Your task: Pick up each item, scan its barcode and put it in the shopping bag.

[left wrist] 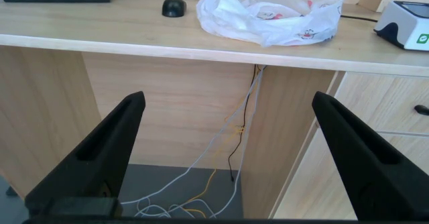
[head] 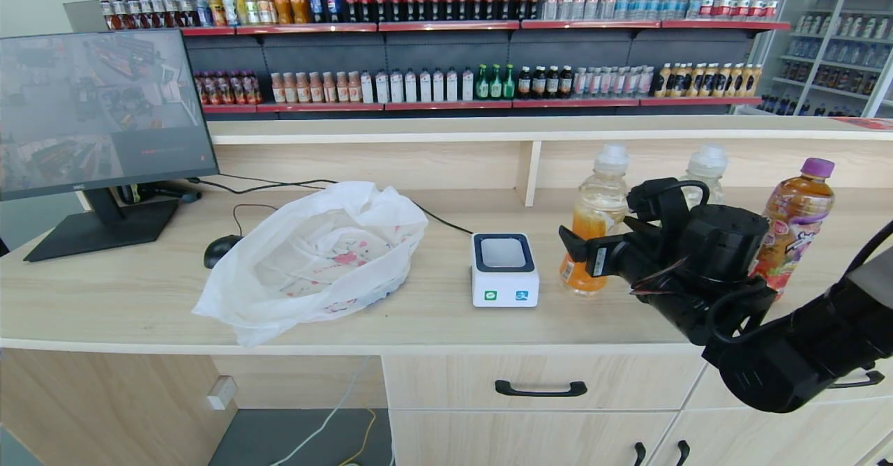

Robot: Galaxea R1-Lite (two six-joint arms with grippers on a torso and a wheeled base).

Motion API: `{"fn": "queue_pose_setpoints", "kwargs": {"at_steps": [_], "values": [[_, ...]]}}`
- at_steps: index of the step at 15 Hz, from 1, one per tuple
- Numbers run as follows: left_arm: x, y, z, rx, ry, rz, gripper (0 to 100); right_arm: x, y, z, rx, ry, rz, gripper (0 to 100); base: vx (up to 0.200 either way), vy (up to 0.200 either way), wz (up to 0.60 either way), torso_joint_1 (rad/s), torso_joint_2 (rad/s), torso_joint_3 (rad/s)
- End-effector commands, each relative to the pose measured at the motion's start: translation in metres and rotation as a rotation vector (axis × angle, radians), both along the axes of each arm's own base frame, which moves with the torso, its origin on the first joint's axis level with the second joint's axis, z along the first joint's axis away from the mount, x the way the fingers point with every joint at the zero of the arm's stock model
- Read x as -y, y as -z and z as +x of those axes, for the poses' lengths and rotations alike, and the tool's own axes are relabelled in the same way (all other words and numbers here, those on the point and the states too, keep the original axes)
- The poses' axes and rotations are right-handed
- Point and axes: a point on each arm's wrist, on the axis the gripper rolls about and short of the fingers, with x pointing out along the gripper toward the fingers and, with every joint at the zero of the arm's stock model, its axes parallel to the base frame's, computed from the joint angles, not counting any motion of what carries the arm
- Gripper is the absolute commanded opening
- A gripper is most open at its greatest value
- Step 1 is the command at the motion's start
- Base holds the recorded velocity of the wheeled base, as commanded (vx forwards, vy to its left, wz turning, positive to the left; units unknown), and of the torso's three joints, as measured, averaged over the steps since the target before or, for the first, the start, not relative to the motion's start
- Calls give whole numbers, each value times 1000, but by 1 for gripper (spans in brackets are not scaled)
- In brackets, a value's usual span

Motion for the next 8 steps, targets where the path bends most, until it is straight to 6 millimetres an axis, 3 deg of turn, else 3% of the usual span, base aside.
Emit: {"fn": "queue_pose_setpoints", "kwargs": {"at_steps": [1,8], "values": [[0,0,0,2,-2,0,100,-3,4,7,-3,-1,-2,100,0,0,0,0,0,0],[0,0,0,0,0,0,100,-6,10,18,-4,45,-4,100,0,0,0,0,0,0]]}}
